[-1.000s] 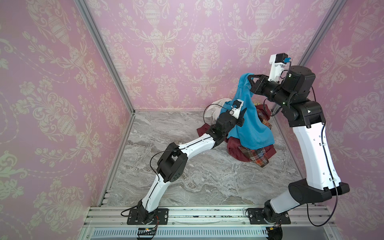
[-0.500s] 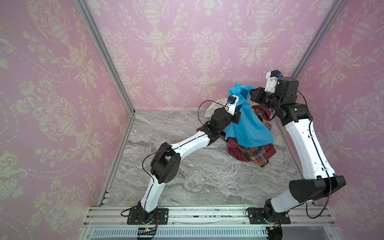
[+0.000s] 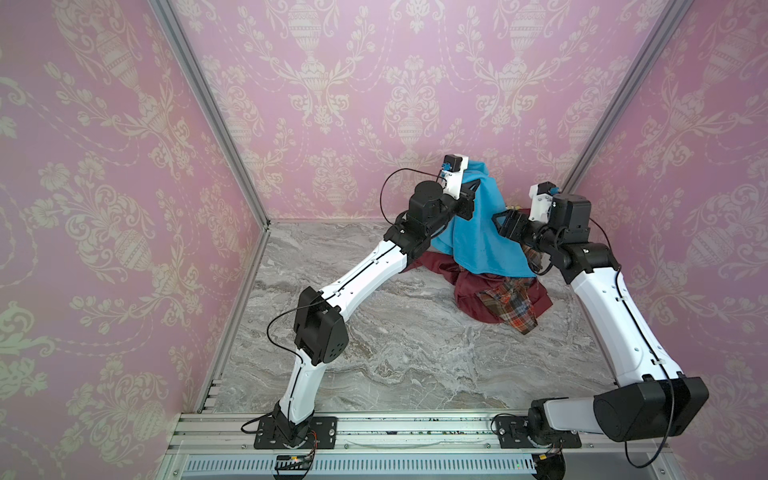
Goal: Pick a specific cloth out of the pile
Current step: 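Carry the turquoise shirt off with the left gripper while the right gripper releases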
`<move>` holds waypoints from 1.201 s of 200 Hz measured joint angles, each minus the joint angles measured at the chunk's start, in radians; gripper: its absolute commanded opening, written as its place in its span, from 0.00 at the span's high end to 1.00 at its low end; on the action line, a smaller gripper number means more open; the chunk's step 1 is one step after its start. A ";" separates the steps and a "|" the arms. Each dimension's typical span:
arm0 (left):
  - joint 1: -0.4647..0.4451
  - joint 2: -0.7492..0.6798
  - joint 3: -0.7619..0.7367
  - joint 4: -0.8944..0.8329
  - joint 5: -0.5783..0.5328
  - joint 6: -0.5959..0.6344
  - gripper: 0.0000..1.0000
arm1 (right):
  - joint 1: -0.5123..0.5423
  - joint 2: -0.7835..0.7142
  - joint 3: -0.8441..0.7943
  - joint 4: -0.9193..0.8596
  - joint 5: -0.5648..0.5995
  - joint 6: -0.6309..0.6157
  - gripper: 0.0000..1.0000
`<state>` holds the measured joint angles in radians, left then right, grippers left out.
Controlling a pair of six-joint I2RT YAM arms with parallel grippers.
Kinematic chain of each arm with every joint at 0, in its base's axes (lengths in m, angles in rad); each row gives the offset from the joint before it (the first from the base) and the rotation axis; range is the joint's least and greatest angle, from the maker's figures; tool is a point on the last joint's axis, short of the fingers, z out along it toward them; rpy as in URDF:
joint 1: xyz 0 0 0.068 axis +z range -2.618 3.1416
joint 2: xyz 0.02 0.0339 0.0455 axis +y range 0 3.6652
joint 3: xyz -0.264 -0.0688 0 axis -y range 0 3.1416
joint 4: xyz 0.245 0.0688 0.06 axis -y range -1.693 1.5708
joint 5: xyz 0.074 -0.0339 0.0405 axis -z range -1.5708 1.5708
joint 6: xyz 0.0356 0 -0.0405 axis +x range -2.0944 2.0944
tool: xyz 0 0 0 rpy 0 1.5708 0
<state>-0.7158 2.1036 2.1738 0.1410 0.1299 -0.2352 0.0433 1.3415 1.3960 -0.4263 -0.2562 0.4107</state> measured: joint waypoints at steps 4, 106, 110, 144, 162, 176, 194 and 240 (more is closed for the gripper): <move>0.003 0.000 0.019 -0.024 0.006 -0.002 1.00 | 0.000 -0.006 -0.018 0.003 -0.002 -0.007 0.21; 0.193 -0.106 0.291 -0.568 0.048 0.070 1.00 | 0.105 -0.253 -0.512 0.160 0.010 -0.083 0.12; 0.209 -0.124 0.266 -0.578 0.048 0.074 1.00 | 0.113 -0.261 -0.523 0.167 0.010 -0.087 0.12; 0.351 -0.318 -0.001 -0.632 0.037 0.092 1.00 | 0.170 -0.290 -0.578 0.213 0.021 -0.097 0.11; 0.430 -0.428 -0.141 -0.639 0.021 0.092 1.00 | 0.192 -0.306 -0.606 0.230 0.020 -0.097 0.11; 0.494 -0.511 -0.241 -0.639 0.014 0.092 1.00 | 0.206 -0.318 -0.620 0.238 0.020 -0.097 0.11; 0.579 -0.598 -0.335 -0.639 0.002 0.092 1.00 | 0.225 -0.326 -0.627 0.248 0.019 -0.097 0.11; 0.684 -0.656 -0.384 -0.684 -0.137 0.129 1.00 | 0.274 -0.329 -0.661 0.301 0.020 -0.093 0.11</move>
<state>-0.0315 1.4475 1.7901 -0.5426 -0.0071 -0.1066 0.3168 1.0122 0.7349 -0.1257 -0.2363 0.3172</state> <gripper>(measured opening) 0.071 0.888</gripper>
